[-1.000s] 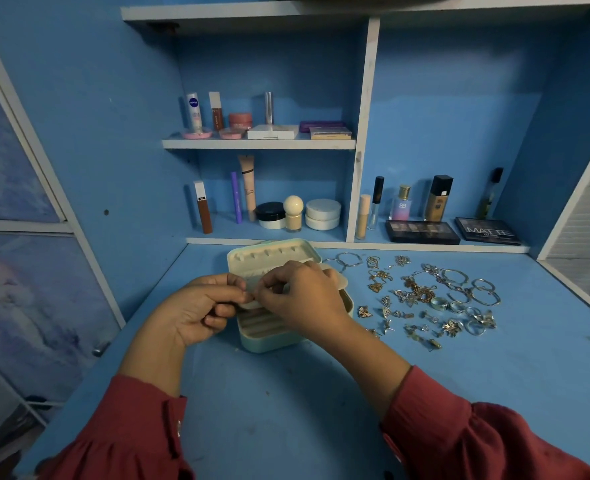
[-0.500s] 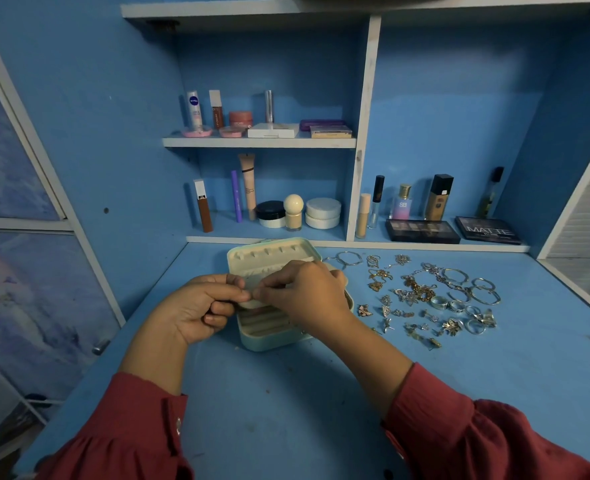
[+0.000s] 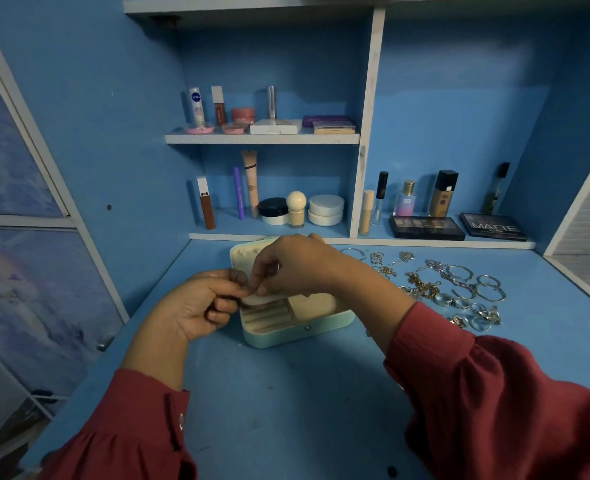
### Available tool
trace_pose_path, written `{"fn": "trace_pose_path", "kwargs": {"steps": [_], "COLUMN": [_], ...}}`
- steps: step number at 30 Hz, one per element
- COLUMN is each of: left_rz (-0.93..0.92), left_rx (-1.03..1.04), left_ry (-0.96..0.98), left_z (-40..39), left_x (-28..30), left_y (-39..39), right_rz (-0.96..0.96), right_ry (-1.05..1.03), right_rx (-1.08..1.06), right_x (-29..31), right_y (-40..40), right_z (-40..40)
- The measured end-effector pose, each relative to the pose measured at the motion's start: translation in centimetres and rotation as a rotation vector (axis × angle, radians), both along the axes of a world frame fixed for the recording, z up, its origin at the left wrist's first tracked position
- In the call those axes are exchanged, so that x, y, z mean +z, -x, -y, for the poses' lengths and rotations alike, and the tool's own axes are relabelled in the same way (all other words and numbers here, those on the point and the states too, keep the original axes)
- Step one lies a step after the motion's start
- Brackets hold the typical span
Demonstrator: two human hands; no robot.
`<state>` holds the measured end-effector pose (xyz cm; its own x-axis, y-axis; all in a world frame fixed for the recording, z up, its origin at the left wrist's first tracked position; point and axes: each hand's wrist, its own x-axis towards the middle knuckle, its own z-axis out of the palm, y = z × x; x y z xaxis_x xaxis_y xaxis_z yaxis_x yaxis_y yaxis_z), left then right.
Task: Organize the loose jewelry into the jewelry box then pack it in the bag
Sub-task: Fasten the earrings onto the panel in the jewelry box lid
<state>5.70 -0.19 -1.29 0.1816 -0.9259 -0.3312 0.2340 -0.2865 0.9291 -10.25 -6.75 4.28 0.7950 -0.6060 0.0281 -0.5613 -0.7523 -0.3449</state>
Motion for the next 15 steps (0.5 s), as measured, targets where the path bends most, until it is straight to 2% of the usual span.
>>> {"fn": "trace_pose_path", "kwargs": {"steps": [7,11,15], "left_rz": [-0.048,-0.022,-0.020], "left_rx": [-0.025,-0.027,-0.026], "left_ry": [0.009,0.009,0.011], "left_z": [0.0,0.1,0.0], "left_x": [-0.1,-0.2,0.0], "left_y": [-0.2,-0.3,0.0], "right_rz": [0.290,0.308,0.229], "right_ry": [-0.432,-0.442,-0.329], "right_rx": [-0.022,-0.016,-0.003], "right_x": [-2.1,-2.1,-1.0], "right_y": [0.7,0.7,0.9], "right_z": [1.1,1.0,0.8]}}
